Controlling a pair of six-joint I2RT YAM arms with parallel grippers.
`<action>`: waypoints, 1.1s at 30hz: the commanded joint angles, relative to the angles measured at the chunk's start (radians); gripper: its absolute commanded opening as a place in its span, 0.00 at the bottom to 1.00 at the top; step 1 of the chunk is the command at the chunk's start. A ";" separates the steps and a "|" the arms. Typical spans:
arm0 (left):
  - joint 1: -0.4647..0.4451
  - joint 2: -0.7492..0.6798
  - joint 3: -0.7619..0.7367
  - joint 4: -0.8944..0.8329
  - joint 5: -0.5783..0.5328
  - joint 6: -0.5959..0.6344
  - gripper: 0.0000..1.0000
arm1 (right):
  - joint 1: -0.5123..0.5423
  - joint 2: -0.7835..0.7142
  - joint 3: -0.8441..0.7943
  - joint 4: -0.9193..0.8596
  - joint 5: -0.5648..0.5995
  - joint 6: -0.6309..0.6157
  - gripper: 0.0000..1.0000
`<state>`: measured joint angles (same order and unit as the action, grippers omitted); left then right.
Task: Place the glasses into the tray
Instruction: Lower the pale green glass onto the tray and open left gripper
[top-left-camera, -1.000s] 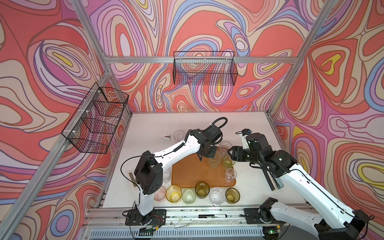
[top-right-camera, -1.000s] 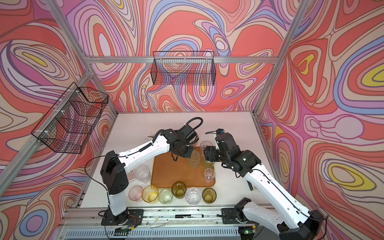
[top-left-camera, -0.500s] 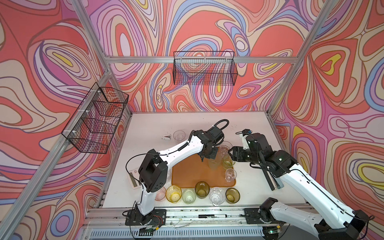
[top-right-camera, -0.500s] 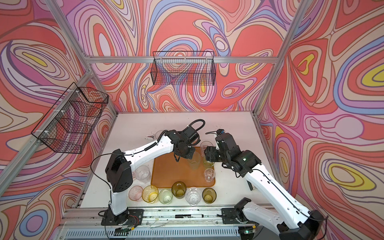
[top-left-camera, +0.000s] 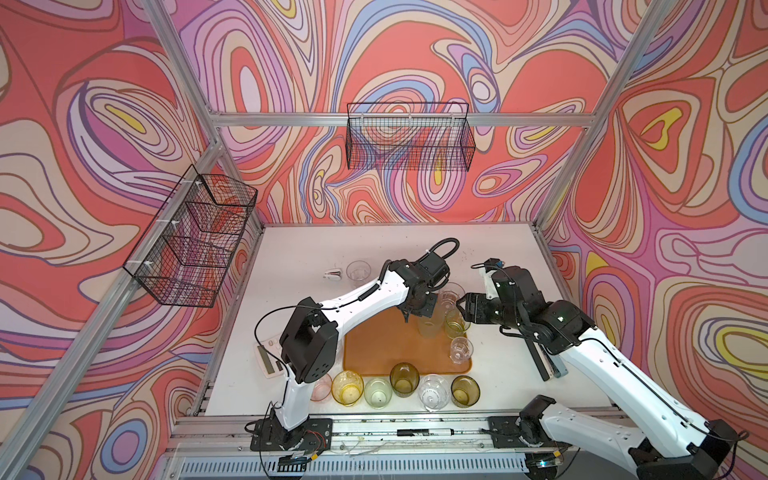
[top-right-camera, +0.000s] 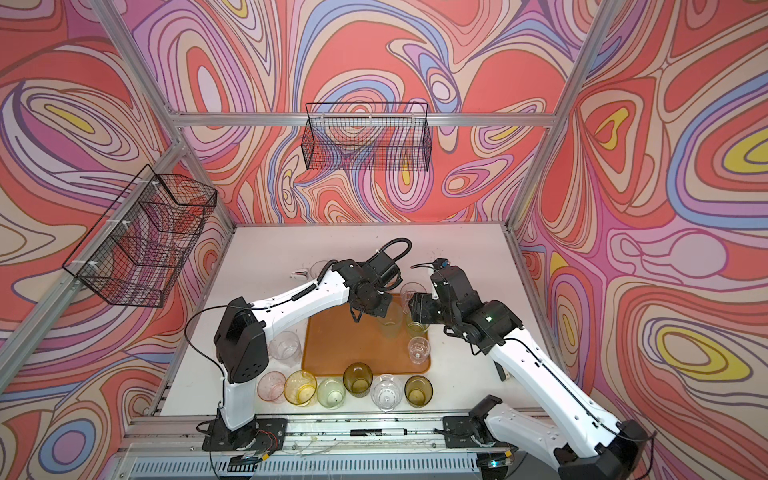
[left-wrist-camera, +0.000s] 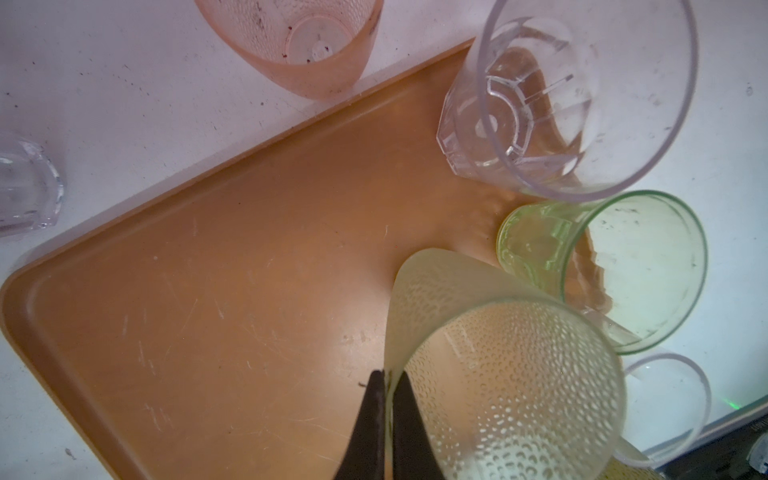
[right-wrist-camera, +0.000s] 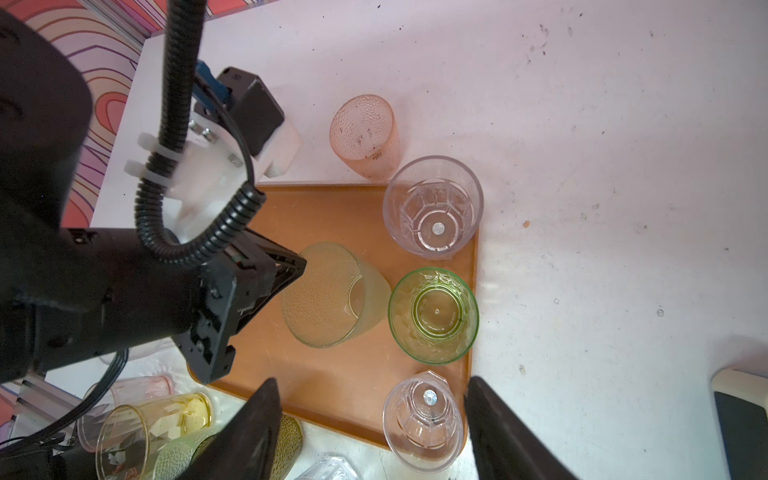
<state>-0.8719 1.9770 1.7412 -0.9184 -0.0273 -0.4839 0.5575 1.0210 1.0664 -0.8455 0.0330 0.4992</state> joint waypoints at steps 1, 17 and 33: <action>-0.009 0.025 0.027 -0.011 -0.010 -0.021 0.03 | -0.002 -0.016 -0.010 -0.017 0.009 -0.005 0.73; -0.009 -0.015 0.101 -0.077 -0.010 -0.007 0.37 | -0.002 -0.027 -0.030 0.002 -0.020 -0.027 0.75; 0.092 0.026 0.221 -0.105 0.058 0.135 0.39 | -0.002 -0.026 -0.029 -0.017 -0.049 -0.055 0.76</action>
<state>-0.7998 1.9804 1.9179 -0.9798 0.0261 -0.3969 0.5575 1.0088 1.0470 -0.8459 -0.0105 0.4534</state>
